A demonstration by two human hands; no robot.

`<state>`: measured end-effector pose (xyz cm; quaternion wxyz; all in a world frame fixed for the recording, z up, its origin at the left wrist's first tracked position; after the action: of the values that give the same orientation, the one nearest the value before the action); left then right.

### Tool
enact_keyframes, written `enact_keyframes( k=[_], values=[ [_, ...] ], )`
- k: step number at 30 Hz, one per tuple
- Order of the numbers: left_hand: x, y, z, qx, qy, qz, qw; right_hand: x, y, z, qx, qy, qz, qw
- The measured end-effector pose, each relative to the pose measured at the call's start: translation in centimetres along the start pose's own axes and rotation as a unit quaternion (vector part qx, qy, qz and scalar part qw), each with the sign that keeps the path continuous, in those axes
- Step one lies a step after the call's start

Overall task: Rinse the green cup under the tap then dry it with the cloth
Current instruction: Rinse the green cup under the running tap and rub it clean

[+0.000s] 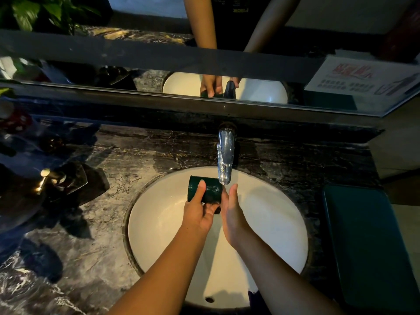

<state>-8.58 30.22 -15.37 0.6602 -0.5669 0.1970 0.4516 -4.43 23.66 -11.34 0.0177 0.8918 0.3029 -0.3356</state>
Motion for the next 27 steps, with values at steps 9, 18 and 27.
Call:
enact_keyframes(
  k=[9, 18, 27],
  values=[
    [-0.3, -1.1, -1.1, 0.006, 0.011, -0.018, 1.000, 0.8, 1.6, -0.2, 0.009, 0.003, 0.036, 0.999],
    [-0.5, -1.4, -1.2, -0.017, 0.029, -0.015, 0.999, 1.4, 1.6, -1.6, 0.011, 0.004, 0.034, 0.999],
    [0.1, -1.2, -0.9, -0.001, 0.018, -0.007, 1.000, 0.9, 1.1, -1.8, 0.007, -0.004, 0.038, 0.999]
  ],
)
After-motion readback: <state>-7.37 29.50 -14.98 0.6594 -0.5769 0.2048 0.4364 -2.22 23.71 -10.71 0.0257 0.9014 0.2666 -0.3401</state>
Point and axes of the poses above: each hand's wrist, its own x-axis towards the middle knuckle, its own y-axis out of the back of the hand, z = x × y, the point moved 9 cm from there along x, towards the middle knuckle, and after that the axes turned 5 degrees about -x, right-handed, at the moved point
